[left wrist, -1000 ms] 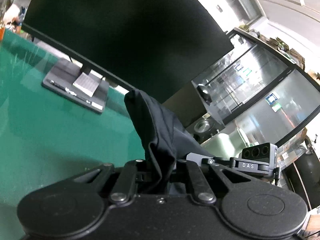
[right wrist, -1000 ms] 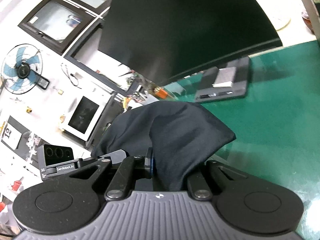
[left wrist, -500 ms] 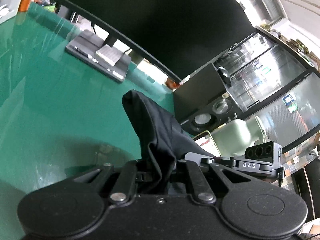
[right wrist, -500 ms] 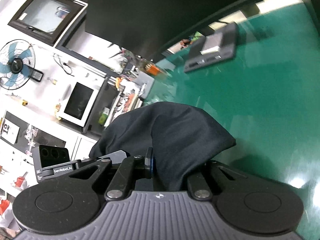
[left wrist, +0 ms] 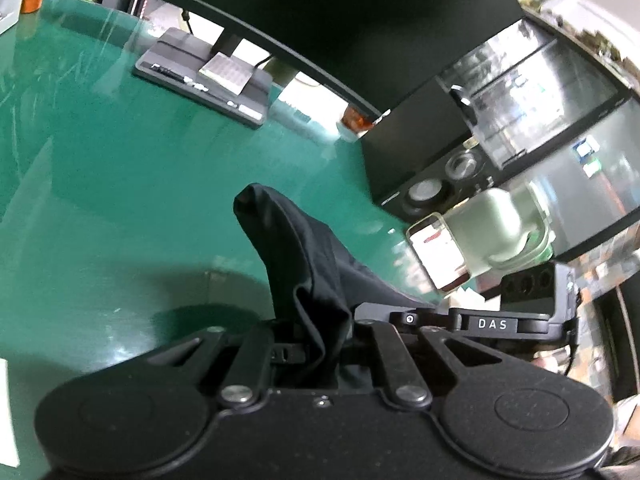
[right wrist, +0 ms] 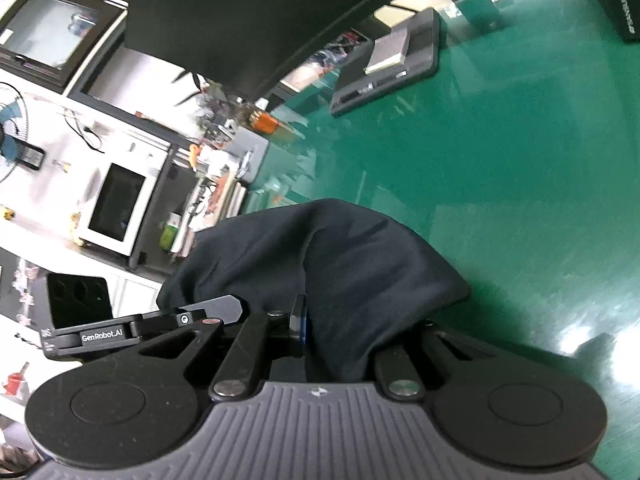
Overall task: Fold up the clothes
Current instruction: 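Hold the folded black shorts pinched in both grippers above the desk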
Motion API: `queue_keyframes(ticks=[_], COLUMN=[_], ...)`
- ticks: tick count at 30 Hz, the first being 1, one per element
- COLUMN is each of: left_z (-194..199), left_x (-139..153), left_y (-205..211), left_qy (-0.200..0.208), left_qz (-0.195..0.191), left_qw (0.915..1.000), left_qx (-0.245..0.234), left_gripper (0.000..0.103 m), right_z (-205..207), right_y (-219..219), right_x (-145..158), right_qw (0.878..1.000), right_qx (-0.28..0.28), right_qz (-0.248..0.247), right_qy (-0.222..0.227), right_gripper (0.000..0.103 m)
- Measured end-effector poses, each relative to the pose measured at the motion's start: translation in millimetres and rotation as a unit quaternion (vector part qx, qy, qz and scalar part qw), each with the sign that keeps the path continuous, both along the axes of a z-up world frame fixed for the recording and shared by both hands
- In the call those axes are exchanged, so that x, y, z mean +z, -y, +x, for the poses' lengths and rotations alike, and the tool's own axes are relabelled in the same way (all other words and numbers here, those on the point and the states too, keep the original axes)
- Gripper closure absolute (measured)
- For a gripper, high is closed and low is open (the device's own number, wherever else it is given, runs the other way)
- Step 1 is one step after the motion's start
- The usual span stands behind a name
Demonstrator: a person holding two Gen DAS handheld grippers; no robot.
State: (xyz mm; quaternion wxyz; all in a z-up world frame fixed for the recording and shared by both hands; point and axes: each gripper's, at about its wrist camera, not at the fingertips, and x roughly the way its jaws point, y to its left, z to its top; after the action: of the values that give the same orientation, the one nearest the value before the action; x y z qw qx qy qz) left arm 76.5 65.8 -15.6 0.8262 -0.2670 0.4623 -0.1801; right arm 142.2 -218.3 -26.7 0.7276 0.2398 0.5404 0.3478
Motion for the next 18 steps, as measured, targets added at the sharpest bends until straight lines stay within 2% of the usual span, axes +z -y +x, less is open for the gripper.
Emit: queue_keyframes(ticks=[7,18], left_z=[1,1], left_x=[-6,-9], left_y=[-20,-45], left_qy=[-0.003,0.001], left_qz=[-0.01,-0.031], left_qw=[0.9999,0.9995], left_qx=[-0.006,0.007], left_gripper=[0.093,0.092], right_z=[-1,4], right_y=[-32,-58], right_x=[3,8], right_qw=[0.999,0.998], right_qx=[0.008,0.019], right_qz=[-0.04,-0.059], right_qy=[0.005,0.008], right_gripper=[0.093,0.093])
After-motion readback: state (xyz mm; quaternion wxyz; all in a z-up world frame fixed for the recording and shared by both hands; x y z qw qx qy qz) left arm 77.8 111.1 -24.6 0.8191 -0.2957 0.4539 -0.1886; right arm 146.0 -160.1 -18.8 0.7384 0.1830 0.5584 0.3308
